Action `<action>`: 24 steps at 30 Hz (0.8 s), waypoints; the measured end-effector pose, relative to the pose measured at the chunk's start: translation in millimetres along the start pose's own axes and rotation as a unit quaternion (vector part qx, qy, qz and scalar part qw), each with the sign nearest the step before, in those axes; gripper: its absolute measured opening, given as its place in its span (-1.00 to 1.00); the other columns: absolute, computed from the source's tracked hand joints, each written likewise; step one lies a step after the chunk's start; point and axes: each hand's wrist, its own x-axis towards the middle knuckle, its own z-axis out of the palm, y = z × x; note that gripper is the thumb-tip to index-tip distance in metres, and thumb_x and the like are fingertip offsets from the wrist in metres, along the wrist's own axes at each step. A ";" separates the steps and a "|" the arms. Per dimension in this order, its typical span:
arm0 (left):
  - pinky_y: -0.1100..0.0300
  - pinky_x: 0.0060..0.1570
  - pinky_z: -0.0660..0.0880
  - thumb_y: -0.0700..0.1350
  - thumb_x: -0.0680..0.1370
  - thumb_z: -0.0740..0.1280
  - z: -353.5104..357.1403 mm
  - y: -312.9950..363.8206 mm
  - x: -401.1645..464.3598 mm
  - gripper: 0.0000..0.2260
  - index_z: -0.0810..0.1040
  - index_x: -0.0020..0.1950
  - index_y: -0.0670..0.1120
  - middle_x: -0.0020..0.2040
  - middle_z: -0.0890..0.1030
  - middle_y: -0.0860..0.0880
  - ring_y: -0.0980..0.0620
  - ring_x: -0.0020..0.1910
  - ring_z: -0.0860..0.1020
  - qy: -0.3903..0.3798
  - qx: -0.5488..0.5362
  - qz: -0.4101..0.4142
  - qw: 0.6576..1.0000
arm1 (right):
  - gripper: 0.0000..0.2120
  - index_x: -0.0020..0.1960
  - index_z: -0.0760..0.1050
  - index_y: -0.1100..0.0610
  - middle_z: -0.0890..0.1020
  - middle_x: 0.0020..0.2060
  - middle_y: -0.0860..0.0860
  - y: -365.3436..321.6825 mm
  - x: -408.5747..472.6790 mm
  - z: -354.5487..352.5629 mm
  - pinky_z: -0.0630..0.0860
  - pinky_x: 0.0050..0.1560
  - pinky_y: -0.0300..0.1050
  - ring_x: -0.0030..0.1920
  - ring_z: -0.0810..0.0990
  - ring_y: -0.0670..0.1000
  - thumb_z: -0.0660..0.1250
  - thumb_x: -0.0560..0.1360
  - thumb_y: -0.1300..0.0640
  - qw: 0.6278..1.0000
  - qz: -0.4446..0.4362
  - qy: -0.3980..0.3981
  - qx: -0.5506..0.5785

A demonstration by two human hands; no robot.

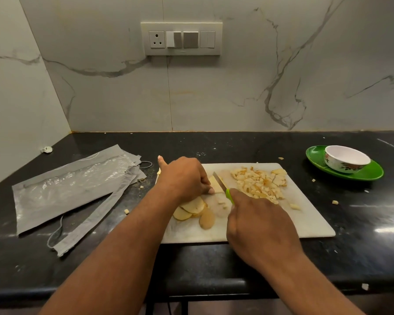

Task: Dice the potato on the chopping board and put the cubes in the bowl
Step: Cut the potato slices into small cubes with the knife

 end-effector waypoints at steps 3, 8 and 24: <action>-0.54 0.45 -0.15 0.25 0.52 0.45 1.4 -0.4 1.5 -0.81 0.74 0.02 0.20 0.08 0.69 0.19 0.06 0.25 0.55 -0.005 -0.003 -0.003 1.000 | -0.56 0.48 0.30 -0.05 0.63 0.10 0.01 -3.7 16.2 9.7 0.45 -0.13 -0.04 -0.01 0.58 0.05 0.07 0.61 0.03 1.000 -0.006 -0.003 -0.004; -0.57 0.45 -0.11 0.21 0.51 0.49 3.5 0.1 2.3 -0.90 0.72 -0.09 0.23 0.01 0.69 0.22 0.07 0.23 0.55 0.003 -0.026 -0.009 1.000 | -0.55 0.49 0.27 -0.07 0.62 0.03 0.01 -4.5 16.8 18.8 0.43 -0.18 -0.06 -0.07 0.55 0.04 0.06 0.61 0.04 1.000 -0.022 -0.021 0.005; -0.44 0.49 0.14 0.21 0.41 0.57 7.0 -7.2 8.0 -0.84 0.75 -0.20 0.16 -0.19 0.69 0.21 0.13 0.05 0.58 0.029 -0.098 -0.003 0.995 | -0.48 0.61 0.03 -0.13 0.61 0.05 -0.07 7.4 -41.8 -14.3 0.46 -0.02 -0.07 -0.03 0.55 -0.04 -0.02 0.66 -0.06 0.999 0.006 -0.050 0.008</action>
